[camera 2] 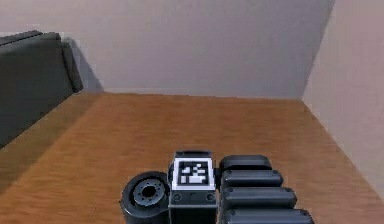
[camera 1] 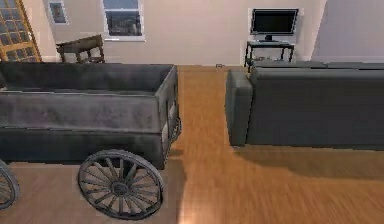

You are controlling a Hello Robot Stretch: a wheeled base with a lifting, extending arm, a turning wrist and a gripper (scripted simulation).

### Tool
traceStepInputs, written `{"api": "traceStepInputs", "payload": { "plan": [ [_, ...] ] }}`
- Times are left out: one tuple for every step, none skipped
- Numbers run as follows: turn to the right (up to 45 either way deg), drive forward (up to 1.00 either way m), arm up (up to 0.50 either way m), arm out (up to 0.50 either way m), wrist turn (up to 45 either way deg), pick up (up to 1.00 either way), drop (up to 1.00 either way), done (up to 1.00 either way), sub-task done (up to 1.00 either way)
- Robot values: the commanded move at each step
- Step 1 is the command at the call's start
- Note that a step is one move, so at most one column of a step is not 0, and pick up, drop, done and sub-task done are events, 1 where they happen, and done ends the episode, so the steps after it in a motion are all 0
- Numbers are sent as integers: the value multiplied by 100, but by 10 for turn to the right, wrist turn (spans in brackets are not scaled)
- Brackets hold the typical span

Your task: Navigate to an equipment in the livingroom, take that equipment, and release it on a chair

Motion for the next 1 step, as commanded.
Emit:
{"api": "traceStepInputs", "payload": {
  "plan": [
    [-30,0,0,0,0,0,0,0,0]
  ]
}}
